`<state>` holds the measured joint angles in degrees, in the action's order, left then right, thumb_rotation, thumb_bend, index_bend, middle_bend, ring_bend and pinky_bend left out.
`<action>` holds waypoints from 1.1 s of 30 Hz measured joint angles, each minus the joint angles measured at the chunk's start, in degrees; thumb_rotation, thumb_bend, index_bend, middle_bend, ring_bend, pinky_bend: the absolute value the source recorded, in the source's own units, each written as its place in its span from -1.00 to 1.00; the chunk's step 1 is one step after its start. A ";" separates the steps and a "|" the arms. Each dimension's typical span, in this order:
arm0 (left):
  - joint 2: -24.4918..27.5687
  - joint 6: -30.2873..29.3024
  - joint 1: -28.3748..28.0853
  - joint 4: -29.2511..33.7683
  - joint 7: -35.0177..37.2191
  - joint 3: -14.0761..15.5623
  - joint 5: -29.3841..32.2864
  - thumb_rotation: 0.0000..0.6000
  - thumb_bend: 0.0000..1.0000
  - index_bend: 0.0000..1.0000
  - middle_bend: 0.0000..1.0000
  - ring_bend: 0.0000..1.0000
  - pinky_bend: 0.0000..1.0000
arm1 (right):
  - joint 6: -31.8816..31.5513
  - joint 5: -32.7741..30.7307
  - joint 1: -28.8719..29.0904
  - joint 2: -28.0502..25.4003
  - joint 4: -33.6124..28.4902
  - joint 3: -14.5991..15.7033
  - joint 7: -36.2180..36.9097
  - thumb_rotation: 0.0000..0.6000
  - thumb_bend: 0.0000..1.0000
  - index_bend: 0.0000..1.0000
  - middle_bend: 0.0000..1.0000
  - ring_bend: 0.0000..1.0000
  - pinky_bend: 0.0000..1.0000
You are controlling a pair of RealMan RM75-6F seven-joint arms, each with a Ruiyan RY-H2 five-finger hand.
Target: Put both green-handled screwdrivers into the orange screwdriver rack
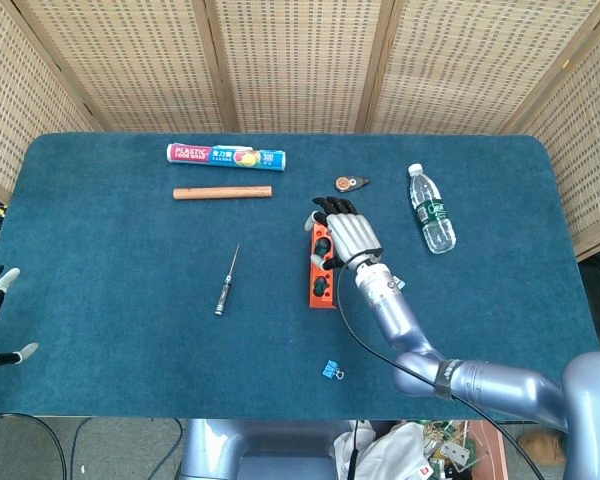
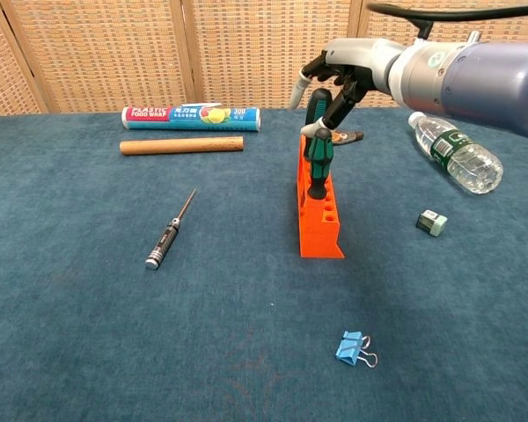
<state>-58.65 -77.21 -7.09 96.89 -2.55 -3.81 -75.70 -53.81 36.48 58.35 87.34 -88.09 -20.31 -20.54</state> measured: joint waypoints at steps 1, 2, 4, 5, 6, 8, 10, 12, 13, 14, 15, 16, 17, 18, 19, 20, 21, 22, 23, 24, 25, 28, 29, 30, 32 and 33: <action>0.01 -0.03 0.01 0.02 0.01 0.00 -0.02 1.00 -1.00 -1.00 -1.00 -1.00 -1.00 | -0.07 0.07 -0.04 -0.09 -0.13 -0.04 0.07 1.00 -0.47 -0.33 -0.83 -1.00 -1.00; 0.03 -0.06 0.02 0.05 0.03 0.00 -0.03 1.00 -1.00 -1.00 -1.00 -1.00 -1.00 | -0.14 0.13 -0.08 -0.19 -0.27 -0.09 0.13 1.00 -0.47 -0.33 -0.83 -1.00 -1.00; 0.09 -0.09 0.03 0.10 0.13 0.00 -0.07 1.00 -1.00 -1.00 -1.00 -1.00 -1.00 | -0.32 0.28 -0.19 -0.51 -0.73 -0.19 0.24 1.00 -0.47 -0.33 -0.83 -1.00 -1.00; 0.12 -0.10 0.04 0.12 0.19 0.02 -0.11 1.00 -1.00 -1.00 -1.00 -1.00 -1.00 | -0.47 0.40 -0.29 -0.83 -1.20 -0.28 0.32 1.00 -0.47 -0.33 -0.83 -1.00 -1.00; 0.14 -0.12 0.06 0.14 0.26 0.04 -0.16 1.00 -1.00 -1.00 -1.00 -1.00 -1.00 | -0.60 0.51 -0.40 -1.15 -1.67 -0.36 0.40 1.00 -0.48 -0.33 -0.83 -1.00 -1.00; 0.19 -0.14 0.07 0.16 0.37 0.06 -0.24 1.00 -1.00 -1.00 -1.00 -1.00 -1.00 | -1.01 0.86 -0.74 -2.16 -3.22 -0.66 0.65 1.00 -0.51 -0.33 -0.83 -1.00 -1.00; 0.26 -0.16 0.08 0.19 0.56 0.12 -0.44 1.00 -1.00 -1.00 -1.00 -1.00 -1.00 | -1.56 1.33 -1.21 -3.49 -5.12 -0.97 0.89 1.00 -0.60 -0.34 -0.83 -1.00 -1.00; 0.37 -0.20 0.10 0.24 0.81 0.21 -0.75 1.00 -1.00 -1.00 -1.00 -1.00 -1.00 | -2.53 2.24 -2.08 -5.66 -7.98 -1.34 1.21 1.00 -0.71 -0.35 -0.83 -1.00 -1.00; 0.42 -0.26 0.13 0.26 0.92 0.26 -0.91 1.00 -1.00 -1.00 -1.00 -1.00 -1.00 | -3.06 2.78 -2.62 -6.83 -9.44 -1.46 1.38 1.00 -0.81 -0.36 -0.83 -1.00 -1.00; 0.47 -0.35 0.17 0.28 1.06 0.31 -1.10 1.00 -1.00 -1.00 -1.00 -1.00 -1.00 | -3.89 3.72 -3.57 -8.66 -11.57 -1.53 1.67 1.00 -0.87 -0.37 -0.83 -1.00 -1.00; 0.54 -0.52 0.24 0.33 1.23 0.38 -1.41 1.00 -1.00 -1.00 -1.00 -1.00 -1.00 | -4.56 4.60 -4.48 -10.21 -13.26 -1.53 1.96 1.00 -0.95 -0.40 -0.84 -1.00 -1.00; 0.59 -0.67 0.30 0.35 1.34 0.45 -1.67 1.00 -1.00 -1.00 -1.00 -1.00 -1.00 | -5.29 5.66 -5.56 -11.89 -14.90 -1.45 2.33 1.00 -0.99 -0.43 -0.85 -1.00 -1.00; 0.63 -0.82 0.35 0.38 1.43 0.53 -1.96 1.00 -1.00 -1.00 -1.00 -1.00 -1.00 | -6.34 7.47 -7.30 -14.27 -16.94 -1.17 3.01 1.00 -1.00 -0.45 -0.87 -1.00 -1.00; 0.66 -1.02 0.43 0.41 1.52 0.65 -2.38 1.00 -1.00 -1.00 -1.00 -1.00 -1.00 | -7.12 9.10 -8.72 -16.08 -18.20 -0.85 3.64 1.00 -1.00 -0.49 -0.90 -1.00 -1.00; 0.67 -1.19 0.49 0.44 1.57 0.76 -2.73 1.00 -1.00 -1.00 -1.00 -1.00 -1.00 | -7.95 10.99 -10.16 -17.81 -19.18 -0.40 4.38 1.00 -1.00 -0.54 -0.94 -1.00 -1.00; 0.65 -1.37 0.55 0.46 1.61 0.87 -3.09 1.00 -1.00 -1.00 -1.00 -1.00 -1.00 | -9.20 13.90 -12.09 -19.71 -20.10 0.34 5.44 1.00 -1.00 -0.58 -0.96 -1.00 -1.00; 0.57 -1.65 0.63 0.43 1.67 1.02 -3.64 1.00 -1.00 -1.00 -1.00 -1.00 -1.00 | -10.23 16.36 -13.56 -20.75 -20.50 1.03 6.27 1.00 -1.00 -0.65 -0.99 -1.00 -1.00; 0.46 -1.87 0.69 0.37 1.75 1.15 -4.11 1.00 -1.00 -1.00 -1.00 -1.00 -1.00 | -11.35 19.04 -15.08 -21.58 -20.71 1.84 7.14 1.00 -1.00 -0.73 -1.00 -1.00 -1.00; 0.34 -2.10 0.76 0.32 1.86 1.30 -4.63 1.00 -1.00 -1.00 -1.00 -1.00 -1.00 | -13.00 22.89 -17.27 -22.55 -20.70 3.17 8.35 1.00 -1.00 -0.79 -1.00 -1.00 -1.00; 0.14 -2.56 0.91 0.22 1.89 1.57 -5.52 1.00 -1.00 -1.00 -1.00 -1.00 -1.00 | -14.39 25.98 -19.12 -23.26 -20.44 4.46 9.26 1.00 -1.00 -0.85 -1.00 -1.00 -1.00; -0.06 -3.01 1.05 0.11 1.84 1.81 -6.32 1.00 -1.00 -1.00 -1.00 -1.00 -1.00 | -15.90 29.20 -21.07 -23.87 -19.93 5.99 10.06 1.00 -1.00 -0.90 -1.00 -1.00 -1.00; -0.85 -4.63 1.60 -0.35 1.46 2.71 -9.03 1.00 -1.00 -1.00 -1.00 -1.00 -1.00 | -21.76 40.02 -27.85 -25.10 -16.28 11.52 13.00 1.00 -1.00 -0.94 -1.00 -1.00 -1.00; -1.11 -5.12 1.76 -0.47 1.21 2.98 -9.76 1.00 -1.00 -1.00 -1.00 -1.00 -1.00 | -24.48 43.79 -30.76 -25.27 -13.98 13.64 14.07 1.00 -1.00 -0.95 -1.00 -1.00 -1.00; -1.41 -5.79 1.97 -0.60 0.80 3.29 -10.65 1.00 -1.00 -1.00 -1.00 -1.00 -1.00 | -27.22 46.76 -33.42 -25.28 -11.38 15.48 14.94 1.00 -1.00 -0.96 -1.00 -1.00 -1.00; -1.85 -6.68 2.32 -0.75 0.18 3.68 -11.63 1.00 -1.00 -1.00 -1.00 -1.00 -1.00 | -31.01 49.71 -36.75 -25.05 -7.30 17.80 16.01 1.00 -1.00 -0.97 -1.00 -1.00 -1.00; -2.05 -7.12 2.52 -0.79 -0.13 3.87 -12.08 1.00 -1.00 -1.00 -1.00 -1.00 -1.00 | -32.64 50.71 -38.32 -24.83 -5.32 18.78 16.42 1.00 -1.00 -0.97 -1.00 -1.00 -1.00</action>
<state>-60.70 -84.33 -4.56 96.10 -2.67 0.06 -87.78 -86.45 87.19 20.03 62.50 -93.41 -1.53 -4.12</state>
